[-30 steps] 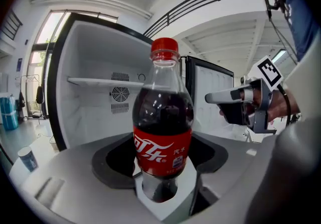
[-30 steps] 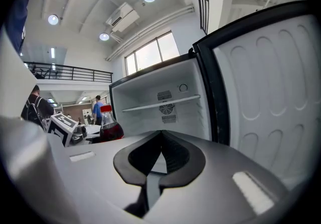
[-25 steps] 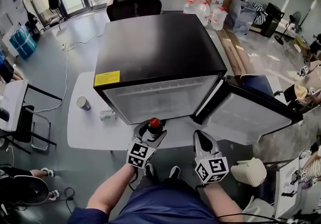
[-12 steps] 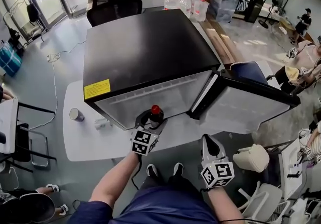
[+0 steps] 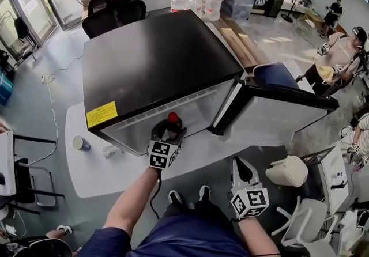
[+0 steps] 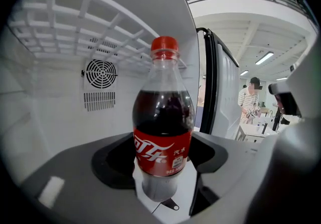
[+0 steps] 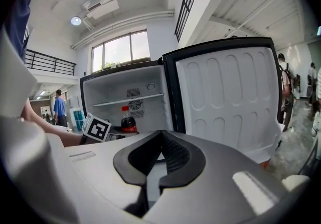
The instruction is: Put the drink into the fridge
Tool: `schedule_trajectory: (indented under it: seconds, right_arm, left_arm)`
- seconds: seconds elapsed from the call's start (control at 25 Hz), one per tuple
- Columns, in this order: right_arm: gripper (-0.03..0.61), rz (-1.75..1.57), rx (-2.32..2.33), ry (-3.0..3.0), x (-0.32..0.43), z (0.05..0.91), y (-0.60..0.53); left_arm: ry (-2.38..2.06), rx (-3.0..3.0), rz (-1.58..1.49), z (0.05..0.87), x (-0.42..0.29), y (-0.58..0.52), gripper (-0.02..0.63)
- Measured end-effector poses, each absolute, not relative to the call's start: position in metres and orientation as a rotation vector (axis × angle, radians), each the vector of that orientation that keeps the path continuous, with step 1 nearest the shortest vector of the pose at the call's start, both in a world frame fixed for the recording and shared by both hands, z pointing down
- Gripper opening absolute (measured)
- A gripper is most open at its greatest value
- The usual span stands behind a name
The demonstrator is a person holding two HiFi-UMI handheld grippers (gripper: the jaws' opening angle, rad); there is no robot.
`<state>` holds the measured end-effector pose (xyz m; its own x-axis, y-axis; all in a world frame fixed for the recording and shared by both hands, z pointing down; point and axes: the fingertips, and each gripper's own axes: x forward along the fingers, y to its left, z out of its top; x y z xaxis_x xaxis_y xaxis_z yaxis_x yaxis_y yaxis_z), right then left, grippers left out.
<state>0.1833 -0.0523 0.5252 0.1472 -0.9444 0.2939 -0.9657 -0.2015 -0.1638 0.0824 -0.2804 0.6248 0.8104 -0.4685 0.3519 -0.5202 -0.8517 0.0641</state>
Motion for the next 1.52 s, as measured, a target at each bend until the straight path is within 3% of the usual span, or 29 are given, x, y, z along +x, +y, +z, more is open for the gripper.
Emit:
schedule_trajectory:
  seconds: [1.52]
  right_arm:
    - [0.006, 0.554, 2.319, -1.885, 0.184, 0.534, -0.037]
  left_arm:
    - [-0.93, 2.795, 0.518, 0.648, 0.103, -0.349, 0.316]
